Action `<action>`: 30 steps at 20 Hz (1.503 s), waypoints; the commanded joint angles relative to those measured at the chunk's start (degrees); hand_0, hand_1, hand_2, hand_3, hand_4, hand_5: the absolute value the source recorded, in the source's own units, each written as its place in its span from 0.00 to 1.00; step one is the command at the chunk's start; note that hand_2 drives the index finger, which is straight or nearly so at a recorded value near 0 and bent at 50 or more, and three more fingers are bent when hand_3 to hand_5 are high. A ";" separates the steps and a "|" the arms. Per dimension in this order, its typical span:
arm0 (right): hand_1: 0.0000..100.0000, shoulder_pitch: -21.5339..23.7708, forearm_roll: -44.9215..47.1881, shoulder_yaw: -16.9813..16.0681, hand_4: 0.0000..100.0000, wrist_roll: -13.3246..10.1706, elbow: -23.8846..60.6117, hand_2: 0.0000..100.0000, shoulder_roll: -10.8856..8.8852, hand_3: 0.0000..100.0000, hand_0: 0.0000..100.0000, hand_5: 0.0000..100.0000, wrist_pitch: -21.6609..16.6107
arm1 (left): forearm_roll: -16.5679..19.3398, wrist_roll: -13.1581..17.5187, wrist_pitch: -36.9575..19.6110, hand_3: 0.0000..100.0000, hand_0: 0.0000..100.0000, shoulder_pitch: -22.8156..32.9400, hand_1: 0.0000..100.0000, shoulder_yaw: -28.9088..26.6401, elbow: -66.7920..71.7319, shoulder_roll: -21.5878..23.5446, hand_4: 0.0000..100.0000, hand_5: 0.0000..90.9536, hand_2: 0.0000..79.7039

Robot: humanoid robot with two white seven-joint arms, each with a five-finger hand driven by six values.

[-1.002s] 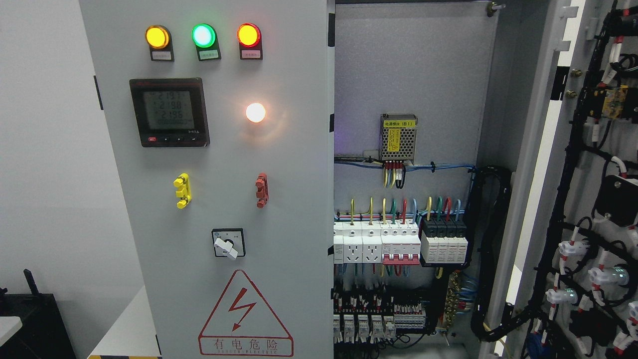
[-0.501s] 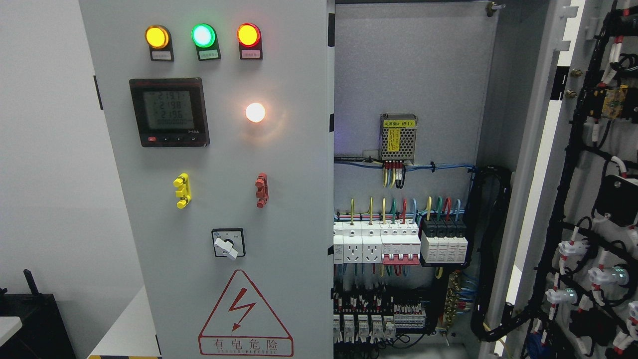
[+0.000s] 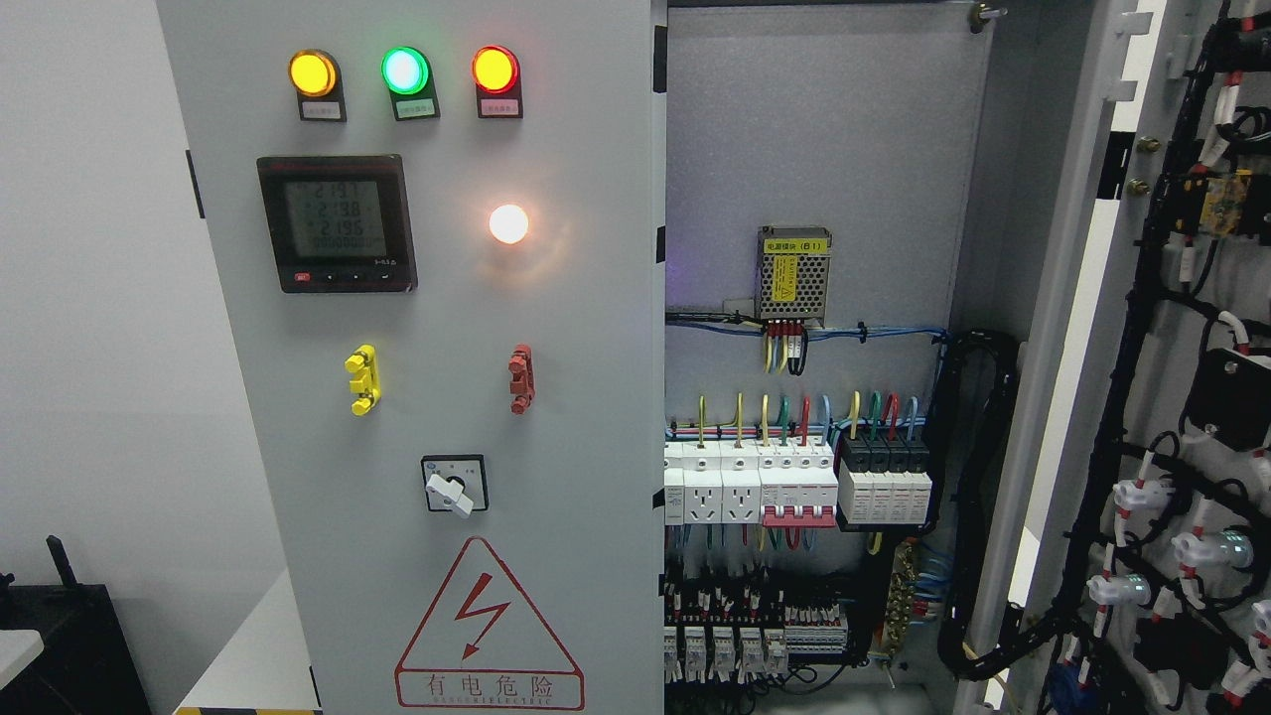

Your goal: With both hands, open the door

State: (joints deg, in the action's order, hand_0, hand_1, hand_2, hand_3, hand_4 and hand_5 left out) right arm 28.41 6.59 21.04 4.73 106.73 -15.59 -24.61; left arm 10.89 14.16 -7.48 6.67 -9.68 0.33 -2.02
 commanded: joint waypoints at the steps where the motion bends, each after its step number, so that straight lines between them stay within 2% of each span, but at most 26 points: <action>1: 0.00 -6.69 0.09 1.46 0.00 0.01 2.96 0.00 -0.41 0.00 0.00 0.00 -0.09 | 0.01 -0.01 0.01 0.00 0.00 -0.08 0.00 0.10 1.61 -0.09 0.03 0.00 0.00; 6: 0.00 -10.91 0.27 1.46 0.00 0.01 2.87 0.00 -0.41 0.00 0.00 0.00 0.35 | 0.01 -0.01 0.01 0.00 0.00 0.01 0.00 0.10 1.61 -0.09 0.03 0.00 0.00; 9: 0.00 -13.19 0.27 1.46 0.00 0.01 2.87 0.00 0.64 0.00 0.00 0.00 0.71 | 0.01 -0.01 0.01 0.00 0.00 -0.08 0.00 0.10 1.61 -0.09 0.03 0.00 0.00; 14: 0.00 -19.34 0.62 0.93 0.00 -0.07 2.35 0.00 3.54 0.00 0.00 0.00 8.52 | 0.01 -0.01 0.01 0.00 0.00 -0.08 0.00 0.10 1.61 -0.09 0.03 0.00 0.00; 16: 0.00 -21.28 0.71 0.75 0.00 -0.08 1.56 0.00 5.12 0.00 0.00 0.00 9.67 | 0.01 -0.01 0.01 0.00 0.00 -0.08 0.00 0.10 1.61 -0.09 0.03 0.00 0.00; 20: 0.00 -24.70 0.79 0.67 0.00 -0.16 0.59 0.00 5.66 0.00 0.00 0.00 11.42 | 0.01 -0.01 0.01 0.00 0.00 0.01 0.00 0.10 1.61 -0.09 0.03 0.00 0.00; 23: 0.00 -27.78 1.49 0.40 0.00 -0.43 -0.29 0.00 7.94 0.00 0.00 0.00 14.41 | 0.01 -0.01 0.01 0.00 0.00 0.01 0.00 0.10 1.61 -0.09 0.03 0.00 0.00; 30: 0.00 -32.18 6.58 0.49 0.00 -0.60 -2.40 0.00 7.85 0.00 0.00 0.00 18.10 | 0.01 -0.01 0.01 0.00 0.00 0.01 0.00 0.10 1.61 -0.09 0.03 0.00 0.00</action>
State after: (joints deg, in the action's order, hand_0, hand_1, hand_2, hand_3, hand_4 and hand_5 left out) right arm 0.32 9.99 21.70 4.21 106.96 -9.92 -7.73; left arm 10.90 14.16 -7.48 6.64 -9.59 0.02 -2.11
